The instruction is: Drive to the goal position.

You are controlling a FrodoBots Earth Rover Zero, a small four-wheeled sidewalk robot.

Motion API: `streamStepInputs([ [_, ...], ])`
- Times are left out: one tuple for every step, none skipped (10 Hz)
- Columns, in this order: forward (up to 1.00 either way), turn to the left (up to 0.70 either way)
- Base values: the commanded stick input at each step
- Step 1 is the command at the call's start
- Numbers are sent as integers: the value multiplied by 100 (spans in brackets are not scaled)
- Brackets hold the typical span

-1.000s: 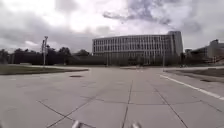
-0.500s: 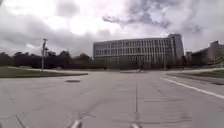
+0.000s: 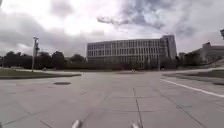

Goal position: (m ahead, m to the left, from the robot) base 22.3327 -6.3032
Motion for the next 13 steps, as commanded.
streamStepInputs([
  [100,-31],
  [100,-31],
  [100,-31],
  [100,-31],
  [100,-31],
  [100,-19],
  [100,0],
  [100,0],
  [100,0],
  [100,0],
  [100,0],
  [100,0],
  [100,0],
])
